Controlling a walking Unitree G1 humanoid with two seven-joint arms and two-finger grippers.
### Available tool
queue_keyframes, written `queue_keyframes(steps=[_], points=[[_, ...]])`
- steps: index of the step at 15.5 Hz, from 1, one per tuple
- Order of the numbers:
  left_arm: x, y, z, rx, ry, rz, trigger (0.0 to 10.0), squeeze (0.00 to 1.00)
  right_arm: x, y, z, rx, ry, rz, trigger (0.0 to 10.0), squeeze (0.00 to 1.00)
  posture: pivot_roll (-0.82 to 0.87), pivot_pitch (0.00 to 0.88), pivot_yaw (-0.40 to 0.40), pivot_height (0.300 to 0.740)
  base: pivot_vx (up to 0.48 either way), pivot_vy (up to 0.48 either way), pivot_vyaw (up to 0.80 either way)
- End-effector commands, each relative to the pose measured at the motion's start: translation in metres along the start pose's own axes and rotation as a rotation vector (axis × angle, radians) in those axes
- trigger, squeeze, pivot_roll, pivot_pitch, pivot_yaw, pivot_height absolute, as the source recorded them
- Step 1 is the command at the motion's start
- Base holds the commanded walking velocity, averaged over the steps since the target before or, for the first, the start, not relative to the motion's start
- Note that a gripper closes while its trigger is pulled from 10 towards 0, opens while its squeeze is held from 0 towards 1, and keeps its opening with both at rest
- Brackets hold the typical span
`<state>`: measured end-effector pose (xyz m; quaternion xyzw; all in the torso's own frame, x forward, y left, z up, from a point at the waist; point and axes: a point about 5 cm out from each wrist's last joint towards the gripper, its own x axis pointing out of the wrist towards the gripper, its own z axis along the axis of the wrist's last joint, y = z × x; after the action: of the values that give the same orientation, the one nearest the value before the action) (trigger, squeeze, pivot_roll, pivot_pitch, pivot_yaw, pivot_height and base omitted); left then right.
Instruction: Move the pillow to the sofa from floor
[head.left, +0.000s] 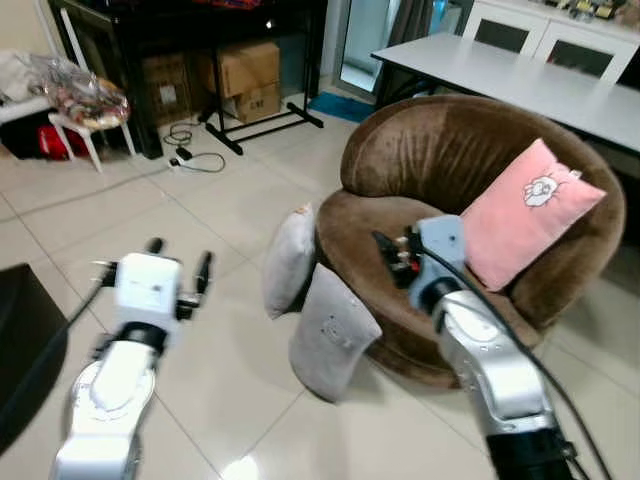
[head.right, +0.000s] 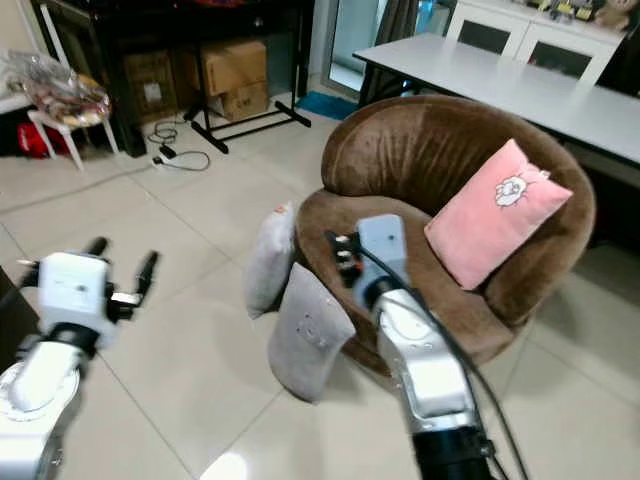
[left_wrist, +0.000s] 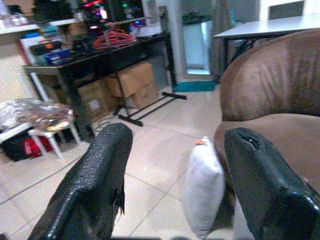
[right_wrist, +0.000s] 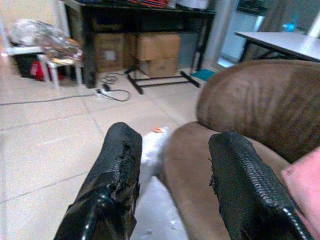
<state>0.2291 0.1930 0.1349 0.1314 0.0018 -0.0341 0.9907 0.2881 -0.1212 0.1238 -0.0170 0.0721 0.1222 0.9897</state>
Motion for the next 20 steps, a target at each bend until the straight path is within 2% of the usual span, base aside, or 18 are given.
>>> queue_keyframes(steps=[1, 7, 10, 12, 20], points=[[0.0010, 0.0032, -0.0004, 0.012, 0.001, 0.007, 10.0, 0.00, 0.0006, -0.0002, 0.0023, -0.001, -0.010, -0.008, 10.0, 0.00, -0.09, 0.000, -0.083, 0.740, 0.322, 0.000, 0.00], [0.0017, 0.0031, -0.0006, 0.013, -0.002, 0.003, 10.0, 0.00, 0.0000, 0.0027, 0.0020, -0.032, -0.004, 0.027, 10.0, 0.00, -0.09, 0.000, -0.087, 0.740, 0.324, 0.000, 0.00], [0.0016, 0.0035, -0.0006, 0.014, -0.006, 0.010, 10.0, 0.00, 0.0014, 0.0056, 0.0016, -0.047, 0.001, 0.044, 10.0, 0.00, -0.08, 0.000, -0.092, 0.740, 0.324, 0.000, 0.80], [0.0016, 0.0037, -0.0002, 0.015, -0.007, 0.012, 10.0, 0.00, 0.0023, 0.0065, 0.0017, -0.051, 0.002, 0.054, 10.0, 0.00, -0.08, 0.000, -0.099, 0.740, 0.326, 0.000, 0.00], [0.0049, 0.0039, -0.0001, 0.022, -0.008, -0.001, 10.0, 0.00, 0.0022, 0.0018, 0.0044, -0.003, -0.022, 0.010, 10.0, 0.00, -0.09, 0.000, -0.080, 0.740, 0.328, 0.000, 0.00]])
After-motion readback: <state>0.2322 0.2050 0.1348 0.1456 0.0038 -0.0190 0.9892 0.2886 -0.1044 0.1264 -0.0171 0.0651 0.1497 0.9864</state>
